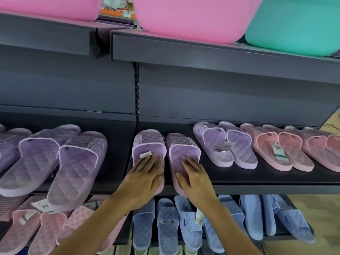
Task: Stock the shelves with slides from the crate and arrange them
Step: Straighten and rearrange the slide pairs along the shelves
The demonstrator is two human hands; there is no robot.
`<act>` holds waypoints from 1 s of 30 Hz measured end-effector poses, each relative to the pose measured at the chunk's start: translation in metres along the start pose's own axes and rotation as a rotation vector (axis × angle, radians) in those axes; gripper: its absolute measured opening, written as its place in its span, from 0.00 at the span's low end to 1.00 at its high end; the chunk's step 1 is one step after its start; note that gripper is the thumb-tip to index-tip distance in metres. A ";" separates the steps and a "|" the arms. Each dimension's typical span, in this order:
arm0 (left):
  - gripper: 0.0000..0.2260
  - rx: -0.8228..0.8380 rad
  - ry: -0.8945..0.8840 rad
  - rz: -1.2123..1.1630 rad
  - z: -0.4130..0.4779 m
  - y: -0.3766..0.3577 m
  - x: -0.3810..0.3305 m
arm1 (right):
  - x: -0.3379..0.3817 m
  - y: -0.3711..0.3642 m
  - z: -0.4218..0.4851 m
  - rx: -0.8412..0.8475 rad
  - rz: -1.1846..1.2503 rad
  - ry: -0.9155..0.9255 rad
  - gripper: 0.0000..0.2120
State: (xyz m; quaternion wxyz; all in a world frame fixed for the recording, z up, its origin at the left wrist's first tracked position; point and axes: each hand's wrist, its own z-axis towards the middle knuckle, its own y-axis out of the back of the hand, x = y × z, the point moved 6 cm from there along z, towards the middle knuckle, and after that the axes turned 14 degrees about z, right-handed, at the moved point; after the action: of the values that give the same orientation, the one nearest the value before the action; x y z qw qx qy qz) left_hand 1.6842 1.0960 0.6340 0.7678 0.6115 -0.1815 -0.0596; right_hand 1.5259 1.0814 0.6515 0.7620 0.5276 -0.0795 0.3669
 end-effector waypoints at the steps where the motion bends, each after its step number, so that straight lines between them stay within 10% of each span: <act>1: 0.41 0.010 -0.017 -0.010 0.006 -0.002 -0.001 | 0.000 -0.003 0.004 0.003 -0.004 -0.007 0.25; 6: 0.35 0.120 0.016 -0.045 0.033 -0.006 -0.004 | -0.009 -0.016 0.027 0.040 0.016 -0.068 0.25; 14: 0.55 0.073 0.030 -0.042 0.072 -0.010 0.011 | -0.026 -0.022 0.063 0.078 0.105 -0.133 0.45; 19: 0.33 0.011 0.044 -0.044 0.087 -0.021 0.019 | -0.035 -0.027 0.076 0.038 0.094 -0.133 0.38; 30: 0.24 -0.168 0.124 -0.092 0.090 -0.015 0.018 | -0.033 -0.025 0.083 0.052 0.051 -0.138 0.31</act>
State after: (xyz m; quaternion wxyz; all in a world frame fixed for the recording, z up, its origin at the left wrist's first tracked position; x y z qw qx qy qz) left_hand 1.6715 1.0040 0.6398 0.8225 0.5554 -0.0995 -0.0718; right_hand 1.5407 0.9900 0.6516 0.7310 0.5692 -0.1358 0.3509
